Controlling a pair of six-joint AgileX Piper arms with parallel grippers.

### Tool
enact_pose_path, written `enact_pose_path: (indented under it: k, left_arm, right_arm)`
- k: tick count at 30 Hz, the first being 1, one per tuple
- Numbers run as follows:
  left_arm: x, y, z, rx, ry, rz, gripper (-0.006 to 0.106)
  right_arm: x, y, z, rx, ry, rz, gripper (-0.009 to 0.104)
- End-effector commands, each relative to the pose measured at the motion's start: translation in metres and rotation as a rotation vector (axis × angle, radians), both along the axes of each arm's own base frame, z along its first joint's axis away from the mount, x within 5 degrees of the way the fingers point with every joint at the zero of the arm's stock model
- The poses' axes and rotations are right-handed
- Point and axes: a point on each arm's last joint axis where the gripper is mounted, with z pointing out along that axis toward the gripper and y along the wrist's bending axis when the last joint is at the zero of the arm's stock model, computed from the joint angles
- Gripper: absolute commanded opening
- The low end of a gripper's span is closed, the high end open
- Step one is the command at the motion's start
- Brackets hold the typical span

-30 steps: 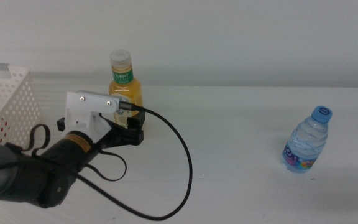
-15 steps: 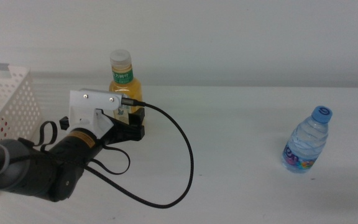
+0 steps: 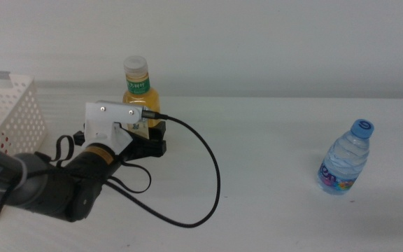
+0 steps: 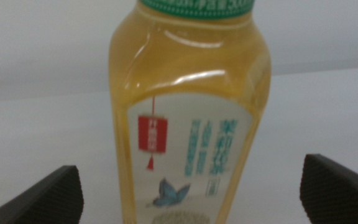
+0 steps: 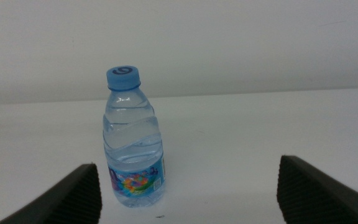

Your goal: Use arms to grab the bottles and put them into the dustbin to the left of the table.

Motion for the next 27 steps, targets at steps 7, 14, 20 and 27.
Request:
enact_pose_path:
  k: [7,14,20,27]
  left_arm:
    - [0.012,-0.005,-0.005,0.013,-0.029,-0.009,0.094]
    - [0.015,-0.005,-0.014,0.013,-0.038,-0.003,0.094]
    - [0.022,-0.008,-0.013,0.008,-0.052,-0.002,0.094]
    - [0.029,-0.011,-0.014,0.034,-0.051,-0.013,0.094]
  right_arm:
    - [-0.001,0.000,-0.012,-0.009,0.004,-0.005,0.076]
    - [-0.001,0.000,-0.012,-0.009,0.004,-0.005,0.076]
    - [-0.001,0.000,-0.012,-0.009,0.004,-0.005,0.076]
    - [-0.001,0.000,-0.012,-0.009,0.004,-0.005,0.076]
